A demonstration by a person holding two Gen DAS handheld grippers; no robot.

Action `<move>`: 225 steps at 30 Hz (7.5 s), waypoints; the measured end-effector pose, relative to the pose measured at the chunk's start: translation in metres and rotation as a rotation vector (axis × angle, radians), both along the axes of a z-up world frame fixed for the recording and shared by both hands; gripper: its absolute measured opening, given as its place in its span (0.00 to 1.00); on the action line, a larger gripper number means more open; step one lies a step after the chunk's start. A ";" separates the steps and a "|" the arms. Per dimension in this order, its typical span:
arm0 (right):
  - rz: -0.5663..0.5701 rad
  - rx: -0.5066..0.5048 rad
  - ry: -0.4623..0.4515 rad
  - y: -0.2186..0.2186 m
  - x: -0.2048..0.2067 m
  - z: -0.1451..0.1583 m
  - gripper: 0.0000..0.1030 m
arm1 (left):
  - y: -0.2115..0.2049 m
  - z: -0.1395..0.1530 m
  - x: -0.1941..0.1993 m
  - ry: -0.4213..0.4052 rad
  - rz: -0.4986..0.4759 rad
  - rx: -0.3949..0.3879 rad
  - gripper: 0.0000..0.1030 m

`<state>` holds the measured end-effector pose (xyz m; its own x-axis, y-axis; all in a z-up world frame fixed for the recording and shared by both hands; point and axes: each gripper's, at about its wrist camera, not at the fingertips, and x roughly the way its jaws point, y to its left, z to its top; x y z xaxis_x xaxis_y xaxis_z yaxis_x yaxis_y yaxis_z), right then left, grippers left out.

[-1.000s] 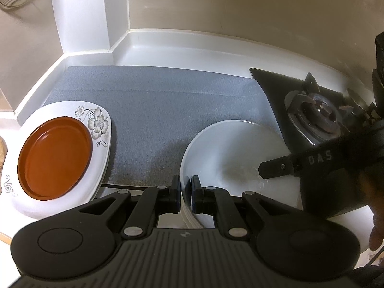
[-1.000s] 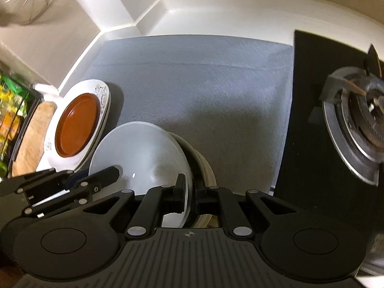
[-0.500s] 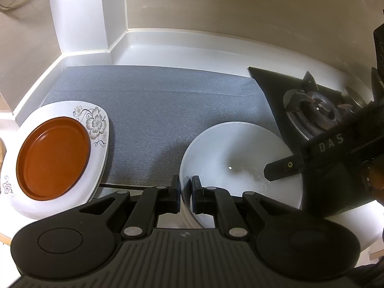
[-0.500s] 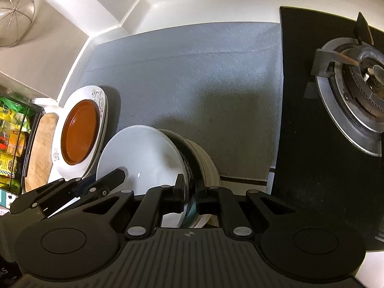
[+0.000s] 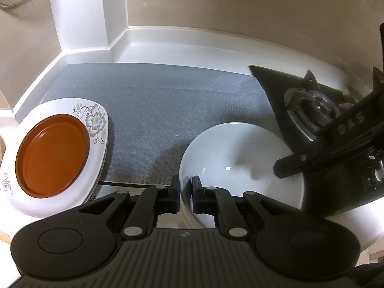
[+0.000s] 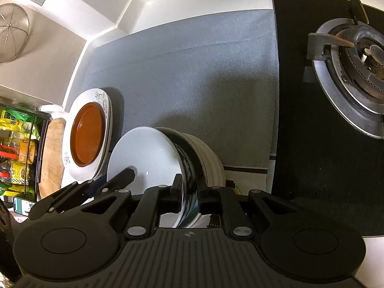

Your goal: Organize plates and bowls

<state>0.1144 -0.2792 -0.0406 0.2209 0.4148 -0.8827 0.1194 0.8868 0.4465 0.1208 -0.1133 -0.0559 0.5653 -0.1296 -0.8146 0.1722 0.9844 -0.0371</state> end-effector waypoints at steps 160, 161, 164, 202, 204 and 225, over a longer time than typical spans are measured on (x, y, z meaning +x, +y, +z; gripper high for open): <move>-0.051 -0.024 -0.311 0.225 0.064 -0.007 0.36 | 0.281 -0.001 0.086 0.059 0.101 -0.366 0.35; -0.039 -0.026 -0.299 0.232 0.066 -0.011 0.36 | 0.286 -0.006 0.087 0.071 0.106 -0.368 0.35; -0.019 -0.032 -0.267 0.242 0.070 -0.022 0.36 | 0.294 -0.015 0.088 0.091 0.112 -0.368 0.35; -0.068 -0.058 -0.398 0.198 0.036 0.026 0.39 | 0.368 -0.008 0.040 -0.095 0.230 -0.536 0.09; -0.108 -0.059 -0.413 0.188 0.032 0.023 0.34 | 0.370 -0.019 0.048 -0.071 0.254 -0.525 0.09; -0.168 0.069 -0.190 0.171 0.039 -0.075 0.32 | 0.349 -0.073 0.077 0.098 0.241 -0.553 0.15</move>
